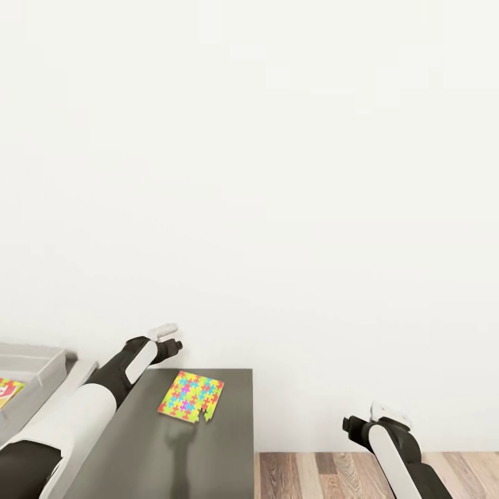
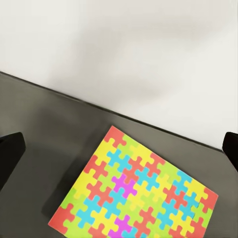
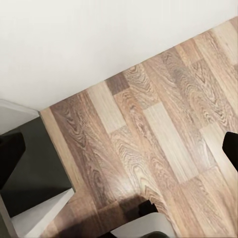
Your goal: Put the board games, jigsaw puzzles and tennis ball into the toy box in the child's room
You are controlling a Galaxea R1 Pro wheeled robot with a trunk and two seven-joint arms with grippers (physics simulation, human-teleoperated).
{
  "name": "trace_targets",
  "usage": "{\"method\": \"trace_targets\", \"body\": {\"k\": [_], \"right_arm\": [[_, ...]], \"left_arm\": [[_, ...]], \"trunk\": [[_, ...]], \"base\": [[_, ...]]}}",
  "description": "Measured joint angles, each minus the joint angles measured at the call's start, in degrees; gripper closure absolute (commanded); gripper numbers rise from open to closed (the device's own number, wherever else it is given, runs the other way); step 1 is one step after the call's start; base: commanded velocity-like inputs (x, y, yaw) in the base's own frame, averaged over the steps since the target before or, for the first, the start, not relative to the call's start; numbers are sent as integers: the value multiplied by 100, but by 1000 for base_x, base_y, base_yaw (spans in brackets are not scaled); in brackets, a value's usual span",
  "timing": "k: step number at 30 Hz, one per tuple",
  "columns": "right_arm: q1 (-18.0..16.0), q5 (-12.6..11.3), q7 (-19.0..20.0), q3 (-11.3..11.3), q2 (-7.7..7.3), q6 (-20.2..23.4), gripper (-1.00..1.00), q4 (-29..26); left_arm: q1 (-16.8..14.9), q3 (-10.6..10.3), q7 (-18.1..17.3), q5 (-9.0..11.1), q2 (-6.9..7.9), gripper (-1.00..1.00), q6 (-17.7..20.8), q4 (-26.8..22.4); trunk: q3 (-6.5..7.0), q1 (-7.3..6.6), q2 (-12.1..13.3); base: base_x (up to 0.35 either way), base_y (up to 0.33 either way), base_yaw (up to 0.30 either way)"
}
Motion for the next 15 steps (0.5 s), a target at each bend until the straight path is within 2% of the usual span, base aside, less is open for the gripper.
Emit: {"method": "trace_targets", "body": {"k": [11,12,15], "right_arm": [[-4,10,20,19,-37,-104,-100,38],[-4,3,29,26,-31,-136,-100,70],[-4,22,29,21,-12,-168,-100,128]], "left_arm": [[0,-10,-2,0,-5,-100,-5,-7],[31,-42,-34,-34,28,-100,27,26],[47,-140,-129,-67,-2,-100,122,123]], "trunk": [[-52,0,-1],[-53,0,-1],[-52,0,-1]], "base": [[0,0,0],[0,0,0],[0,0,0]]}}
